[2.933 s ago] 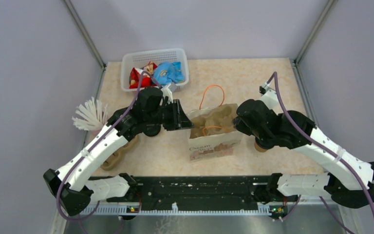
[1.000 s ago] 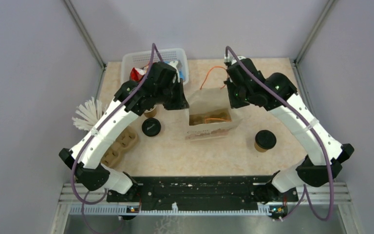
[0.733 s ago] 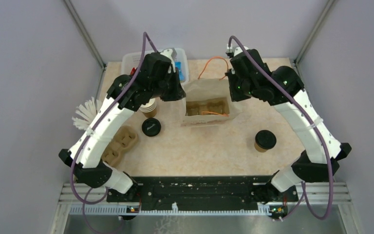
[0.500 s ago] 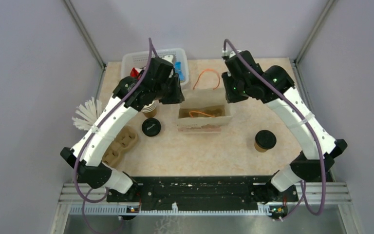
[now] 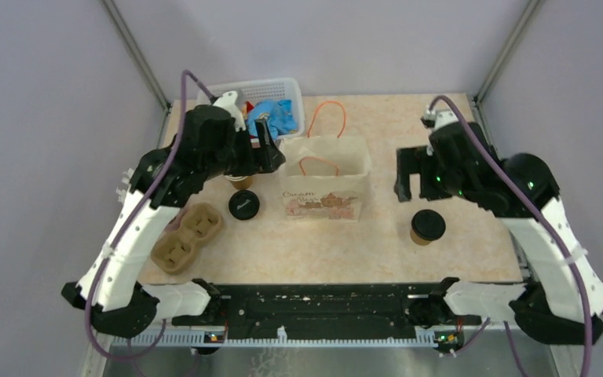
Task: Pack the takeout coffee
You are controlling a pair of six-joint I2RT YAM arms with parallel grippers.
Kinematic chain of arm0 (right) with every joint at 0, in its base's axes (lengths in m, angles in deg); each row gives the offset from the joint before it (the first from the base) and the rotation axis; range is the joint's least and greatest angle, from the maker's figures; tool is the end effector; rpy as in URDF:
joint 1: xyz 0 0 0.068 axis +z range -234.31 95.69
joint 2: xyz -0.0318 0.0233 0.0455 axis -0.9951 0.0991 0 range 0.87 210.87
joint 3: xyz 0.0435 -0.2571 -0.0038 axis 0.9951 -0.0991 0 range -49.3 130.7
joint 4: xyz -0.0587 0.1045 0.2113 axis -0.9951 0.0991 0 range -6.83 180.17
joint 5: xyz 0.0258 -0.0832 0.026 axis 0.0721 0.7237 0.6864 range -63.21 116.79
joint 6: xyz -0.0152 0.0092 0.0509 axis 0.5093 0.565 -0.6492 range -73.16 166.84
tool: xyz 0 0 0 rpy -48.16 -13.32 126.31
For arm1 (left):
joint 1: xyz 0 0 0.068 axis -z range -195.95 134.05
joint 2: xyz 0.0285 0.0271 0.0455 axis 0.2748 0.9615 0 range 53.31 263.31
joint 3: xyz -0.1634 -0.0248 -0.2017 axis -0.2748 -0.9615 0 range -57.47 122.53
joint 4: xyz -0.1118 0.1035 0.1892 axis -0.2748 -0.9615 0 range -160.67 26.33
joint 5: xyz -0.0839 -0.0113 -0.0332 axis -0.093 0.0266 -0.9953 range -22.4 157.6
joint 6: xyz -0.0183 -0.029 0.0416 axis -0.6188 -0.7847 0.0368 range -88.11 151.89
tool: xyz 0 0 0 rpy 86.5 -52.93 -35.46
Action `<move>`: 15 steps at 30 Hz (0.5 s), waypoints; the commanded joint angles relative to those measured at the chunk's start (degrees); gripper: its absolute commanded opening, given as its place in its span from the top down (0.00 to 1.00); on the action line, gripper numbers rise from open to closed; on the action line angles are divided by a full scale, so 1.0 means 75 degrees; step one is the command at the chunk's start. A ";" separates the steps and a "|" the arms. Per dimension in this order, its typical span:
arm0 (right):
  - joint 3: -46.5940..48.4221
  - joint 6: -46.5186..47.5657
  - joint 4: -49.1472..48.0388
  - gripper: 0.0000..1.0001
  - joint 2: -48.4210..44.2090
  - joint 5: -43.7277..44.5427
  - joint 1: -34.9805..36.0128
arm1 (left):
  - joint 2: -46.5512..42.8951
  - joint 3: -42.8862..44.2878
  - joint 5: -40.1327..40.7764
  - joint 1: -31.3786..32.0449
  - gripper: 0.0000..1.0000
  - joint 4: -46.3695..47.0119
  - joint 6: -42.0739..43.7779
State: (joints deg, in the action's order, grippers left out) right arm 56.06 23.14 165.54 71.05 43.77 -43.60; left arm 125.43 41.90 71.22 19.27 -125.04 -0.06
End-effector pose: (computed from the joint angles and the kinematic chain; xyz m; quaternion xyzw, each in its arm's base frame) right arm 0.1263 0.0950 0.4496 -0.0830 0.9186 0.0762 0.3787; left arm 0.1697 -0.1170 0.4479 0.0104 0.8831 -0.2358 0.4056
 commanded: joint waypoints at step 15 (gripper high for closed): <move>-0.4651 -0.0015 -0.0696 0.01 -0.0548 -0.1413 -0.3936 | -0.1718 -0.0957 -0.1047 0.0003 0.06 0.0498 -0.0582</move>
State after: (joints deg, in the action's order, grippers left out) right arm 18.64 20.89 162.83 61.78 39.13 -71.27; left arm 112.99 35.48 66.30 19.29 -124.25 -4.63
